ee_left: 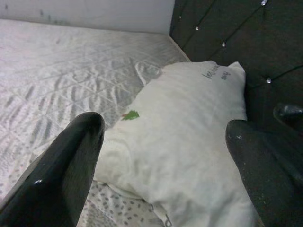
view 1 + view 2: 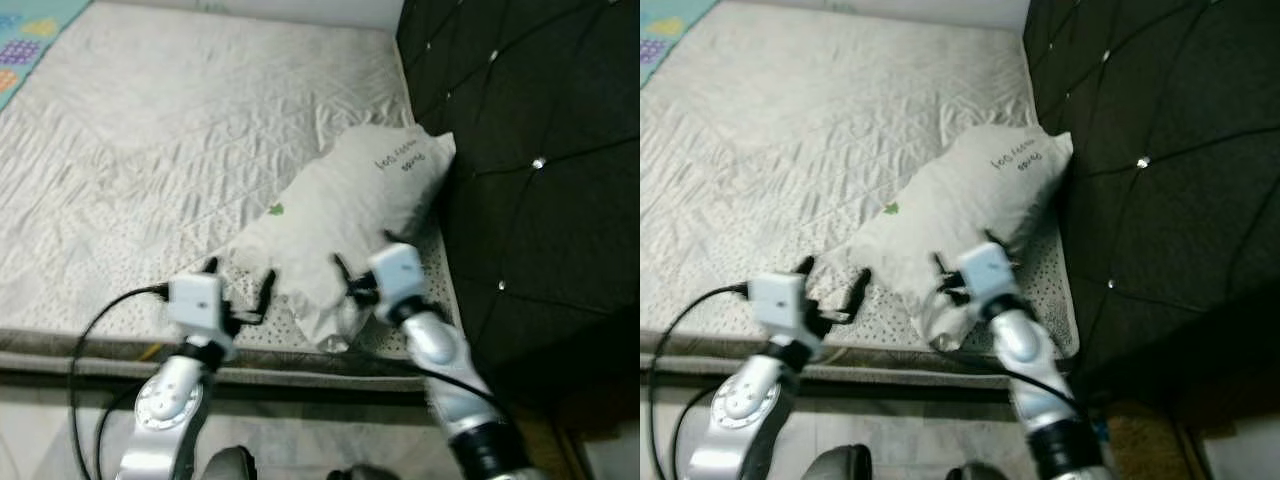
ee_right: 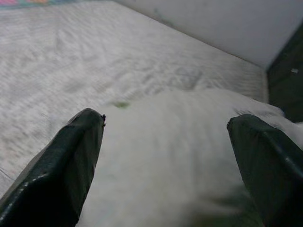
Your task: Clean up the room
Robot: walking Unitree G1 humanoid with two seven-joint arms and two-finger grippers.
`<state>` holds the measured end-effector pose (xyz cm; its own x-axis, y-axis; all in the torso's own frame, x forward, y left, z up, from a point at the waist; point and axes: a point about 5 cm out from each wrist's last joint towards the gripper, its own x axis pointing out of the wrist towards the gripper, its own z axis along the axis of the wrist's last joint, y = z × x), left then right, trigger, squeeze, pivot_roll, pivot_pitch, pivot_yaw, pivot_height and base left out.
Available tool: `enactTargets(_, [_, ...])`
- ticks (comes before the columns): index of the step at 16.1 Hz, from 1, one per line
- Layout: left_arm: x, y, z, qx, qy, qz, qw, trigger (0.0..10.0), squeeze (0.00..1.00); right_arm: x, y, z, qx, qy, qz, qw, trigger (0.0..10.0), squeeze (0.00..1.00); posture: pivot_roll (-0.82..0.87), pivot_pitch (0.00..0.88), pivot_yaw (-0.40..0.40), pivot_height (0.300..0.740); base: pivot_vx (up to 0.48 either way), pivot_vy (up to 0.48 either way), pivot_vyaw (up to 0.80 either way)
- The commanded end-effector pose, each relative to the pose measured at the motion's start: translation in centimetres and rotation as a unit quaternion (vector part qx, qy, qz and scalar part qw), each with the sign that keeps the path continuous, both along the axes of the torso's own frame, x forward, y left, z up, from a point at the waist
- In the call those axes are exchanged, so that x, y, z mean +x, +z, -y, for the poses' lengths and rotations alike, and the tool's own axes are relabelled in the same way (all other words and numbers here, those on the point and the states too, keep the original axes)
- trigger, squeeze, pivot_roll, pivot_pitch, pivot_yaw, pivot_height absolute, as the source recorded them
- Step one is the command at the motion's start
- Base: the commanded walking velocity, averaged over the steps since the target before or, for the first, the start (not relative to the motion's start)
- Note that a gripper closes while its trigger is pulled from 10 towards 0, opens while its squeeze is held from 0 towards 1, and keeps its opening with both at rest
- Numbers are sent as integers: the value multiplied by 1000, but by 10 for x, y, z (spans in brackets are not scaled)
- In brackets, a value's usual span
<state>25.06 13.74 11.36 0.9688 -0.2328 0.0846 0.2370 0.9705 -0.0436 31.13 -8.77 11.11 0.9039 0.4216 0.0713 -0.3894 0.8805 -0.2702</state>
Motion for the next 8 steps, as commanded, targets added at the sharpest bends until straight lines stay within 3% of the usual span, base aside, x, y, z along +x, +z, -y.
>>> enactTargets(1, [-2,-2,7,-2,-7,-9,1000,10000,0,-2,-3,12,-8,-13,-4,1000,10000,0,117,200,-77,740,0,0,0])
enactTargets(8, [-3,-1,8,-1,-16,-2,1000,10000,0,-2,-3,9,-20,-6,1,1000,10000,0,120,200,-77,740,36,0,63])
